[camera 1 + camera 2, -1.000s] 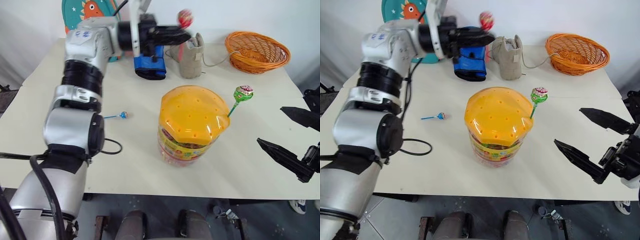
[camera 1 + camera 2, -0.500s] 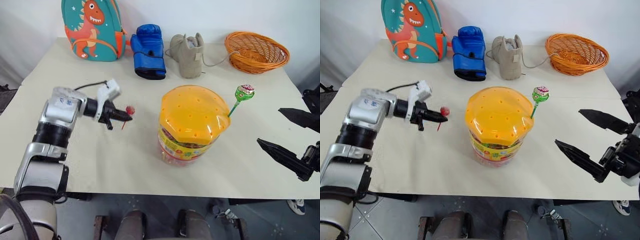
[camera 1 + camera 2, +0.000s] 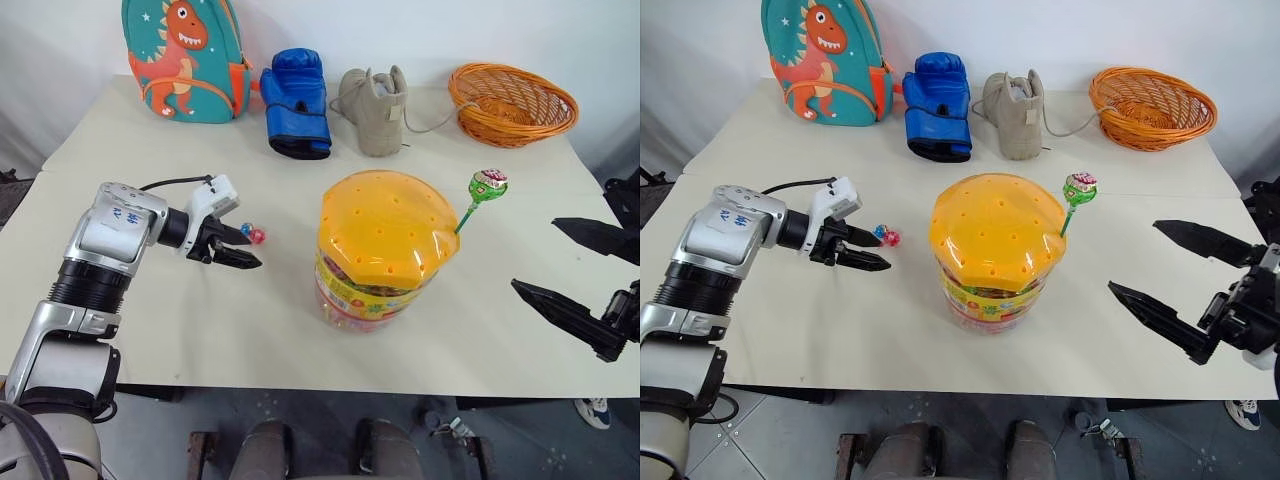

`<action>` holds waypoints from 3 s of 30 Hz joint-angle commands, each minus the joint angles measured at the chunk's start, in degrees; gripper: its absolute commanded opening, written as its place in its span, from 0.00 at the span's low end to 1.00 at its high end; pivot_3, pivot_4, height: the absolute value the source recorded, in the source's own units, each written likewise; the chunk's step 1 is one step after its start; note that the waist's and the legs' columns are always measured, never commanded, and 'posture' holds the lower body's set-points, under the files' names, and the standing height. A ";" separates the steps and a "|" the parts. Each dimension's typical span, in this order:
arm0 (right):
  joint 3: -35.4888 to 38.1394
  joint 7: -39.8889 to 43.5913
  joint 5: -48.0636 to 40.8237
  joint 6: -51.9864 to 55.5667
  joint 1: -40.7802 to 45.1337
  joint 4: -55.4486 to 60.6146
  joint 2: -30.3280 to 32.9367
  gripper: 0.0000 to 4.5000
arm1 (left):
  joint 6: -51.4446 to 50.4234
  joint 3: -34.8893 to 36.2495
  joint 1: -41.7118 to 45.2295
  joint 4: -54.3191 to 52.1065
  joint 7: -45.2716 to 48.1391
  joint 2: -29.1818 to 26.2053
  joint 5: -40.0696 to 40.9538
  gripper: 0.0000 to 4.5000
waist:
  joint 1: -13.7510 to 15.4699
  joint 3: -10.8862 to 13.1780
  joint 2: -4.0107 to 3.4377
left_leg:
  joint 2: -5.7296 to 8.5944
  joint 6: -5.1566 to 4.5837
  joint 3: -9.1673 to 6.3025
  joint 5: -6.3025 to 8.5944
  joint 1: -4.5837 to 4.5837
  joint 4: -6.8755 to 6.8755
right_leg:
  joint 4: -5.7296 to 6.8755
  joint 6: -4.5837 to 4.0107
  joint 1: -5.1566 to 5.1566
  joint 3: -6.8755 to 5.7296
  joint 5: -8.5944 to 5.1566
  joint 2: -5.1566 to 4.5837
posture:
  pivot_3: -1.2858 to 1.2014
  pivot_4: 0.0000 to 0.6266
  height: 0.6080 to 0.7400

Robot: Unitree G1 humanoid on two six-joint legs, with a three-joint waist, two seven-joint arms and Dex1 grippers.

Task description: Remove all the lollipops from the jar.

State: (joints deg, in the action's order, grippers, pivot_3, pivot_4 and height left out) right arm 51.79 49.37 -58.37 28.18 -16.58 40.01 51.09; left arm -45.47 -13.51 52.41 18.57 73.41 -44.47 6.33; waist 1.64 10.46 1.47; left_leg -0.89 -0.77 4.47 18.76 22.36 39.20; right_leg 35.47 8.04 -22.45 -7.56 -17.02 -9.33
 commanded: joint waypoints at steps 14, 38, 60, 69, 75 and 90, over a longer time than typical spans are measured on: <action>2.58 -11.12 -8.59 13.30 7.13 -1.08 9.31 1.00 | 23.26 20.48 5.47 5.01 13.02 3.25 19.09 0.99 | -0.16 0.00 0.00 | -0.01 0.00 0.00 0.00 -0.02 0.02 | 0.03 0.00 0.01 -0.01 0.00 -0.02 | 0.52 0.24 1.00; -24.93 -19.23 -10.75 14.98 34.16 -6.25 8.68 0.58 | 30.73 10.76 -1.11 3.46 19.09 -6.64 37.88 1.00 | -0.33 0.01 -0.01 | 0.00 -0.01 0.00 0.00 0.02 0.03 | 0.02 0.00 -0.02 -0.03 0.00 -0.05 | 0.52 0.24 1.00; -13.30 -25.11 -15.73 25.44 39.08 -12.03 17.88 0.00 | 30.91 9.32 -1.43 2.08 19.09 -7.06 42.02 1.00 | -0.13 0.04 -0.05 | 0.00 -0.02 0.02 0.01 0.07 0.01 | 0.01 -0.01 -0.08 -0.02 0.00 -0.05 | 0.52 0.24 1.00; -11.12 -21.84 -5.01 33.82 19.91 -12.24 17.62 0.00 | 30.11 9.00 0.20 1.05 19.09 -4.70 40.99 1.00 | -0.21 0.03 -0.05 | -0.01 -0.03 0.05 0.02 0.06 0.00 | 0.00 -0.01 -0.06 0.00 0.00 -0.04 | 0.52 0.24 1.00; -22.10 -24.12 1.35 33.71 20.72 -14.55 14.36 0.00 | 28.89 8.84 1.07 -0.33 19.09 -2.80 39.13 1.00 | -0.36 0.05 -0.08 | -0.01 -0.02 0.07 0.01 0.05 -0.01 | 0.00 -0.01 -0.09 0.02 0.00 -0.04 | 0.52 0.24 1.00; -29.89 -22.66 11.28 33.72 21.50 -17.38 8.97 0.56 | 23.58 12.61 3.00 -2.94 17.72 -2.22 37.81 1.00 | -0.23 0.05 -0.08 | 0.00 -0.02 0.06 0.01 0.06 0.00 | -0.01 -0.01 -0.08 -0.01 0.00 -0.04 | 0.52 0.24 1.00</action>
State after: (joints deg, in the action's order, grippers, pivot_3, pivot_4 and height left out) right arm 20.76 26.17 -48.03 62.43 4.98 21.89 60.16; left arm -21.50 -3.06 53.52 16.72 86.06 -46.17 44.22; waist 1.42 10.51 1.38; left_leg -0.89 -0.79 4.52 18.77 22.42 39.20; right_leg 35.46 8.04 -22.53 -7.57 -17.02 -9.38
